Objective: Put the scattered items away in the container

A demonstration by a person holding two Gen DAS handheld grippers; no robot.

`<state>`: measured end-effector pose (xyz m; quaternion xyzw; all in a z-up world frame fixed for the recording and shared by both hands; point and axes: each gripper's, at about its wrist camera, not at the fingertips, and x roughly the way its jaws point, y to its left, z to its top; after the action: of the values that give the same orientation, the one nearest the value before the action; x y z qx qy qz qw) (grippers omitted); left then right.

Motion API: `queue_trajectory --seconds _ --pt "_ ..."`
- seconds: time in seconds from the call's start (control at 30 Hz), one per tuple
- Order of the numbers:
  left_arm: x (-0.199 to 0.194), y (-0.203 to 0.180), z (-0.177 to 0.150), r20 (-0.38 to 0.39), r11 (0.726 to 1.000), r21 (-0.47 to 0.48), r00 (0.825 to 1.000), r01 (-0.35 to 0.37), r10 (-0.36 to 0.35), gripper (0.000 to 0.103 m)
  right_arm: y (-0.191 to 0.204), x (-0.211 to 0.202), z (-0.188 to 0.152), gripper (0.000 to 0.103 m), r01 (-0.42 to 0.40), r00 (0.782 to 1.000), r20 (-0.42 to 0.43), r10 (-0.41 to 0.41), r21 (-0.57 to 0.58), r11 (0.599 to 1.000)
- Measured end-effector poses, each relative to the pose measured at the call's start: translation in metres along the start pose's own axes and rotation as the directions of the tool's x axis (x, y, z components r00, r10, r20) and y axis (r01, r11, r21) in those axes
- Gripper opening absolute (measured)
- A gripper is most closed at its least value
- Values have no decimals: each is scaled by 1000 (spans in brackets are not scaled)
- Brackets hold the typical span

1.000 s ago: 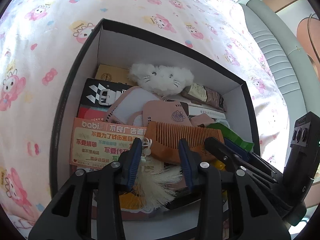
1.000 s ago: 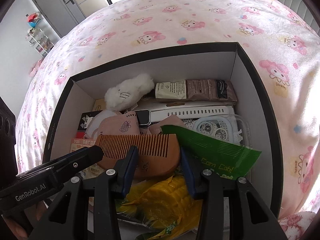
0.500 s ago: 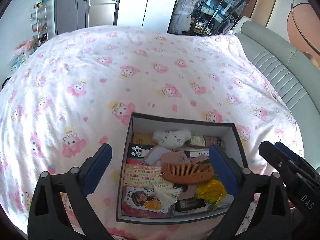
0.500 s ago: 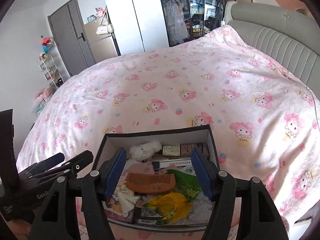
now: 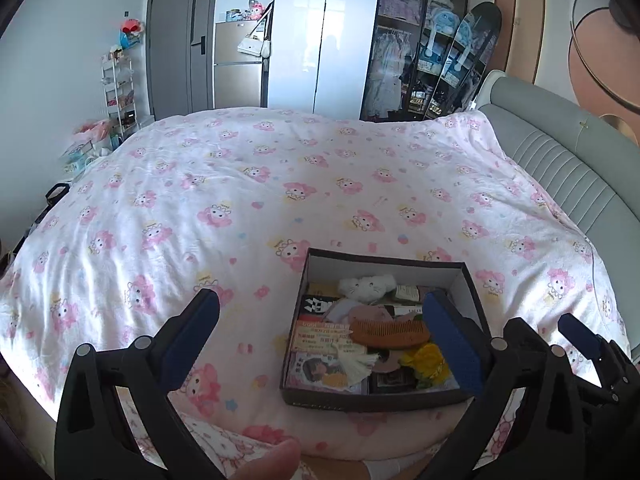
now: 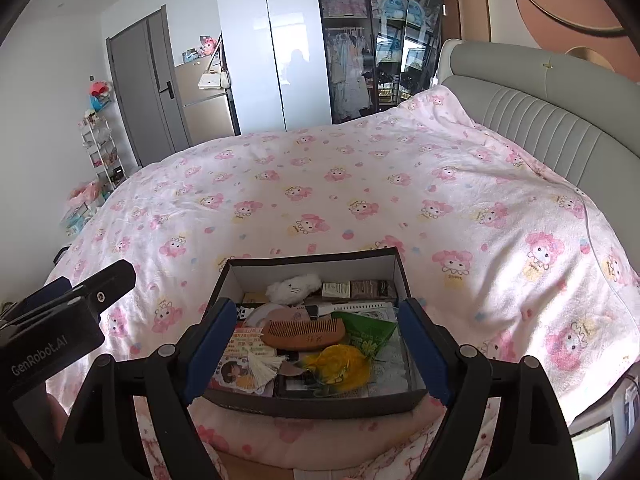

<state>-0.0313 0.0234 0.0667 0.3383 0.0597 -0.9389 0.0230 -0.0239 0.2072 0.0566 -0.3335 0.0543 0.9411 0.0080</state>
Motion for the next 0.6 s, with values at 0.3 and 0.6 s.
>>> queue_trajectory --seconds 0.3,0.6 --pt "-31 2 -25 26 1000 29 1000 -13 12 102 -3 -22 -14 82 18 1000 24 -18 -12 1000" --pt "-36 3 -33 15 999 31 1000 -7 6 102 6 -26 -23 82 7 1000 19 -6 -36 999"
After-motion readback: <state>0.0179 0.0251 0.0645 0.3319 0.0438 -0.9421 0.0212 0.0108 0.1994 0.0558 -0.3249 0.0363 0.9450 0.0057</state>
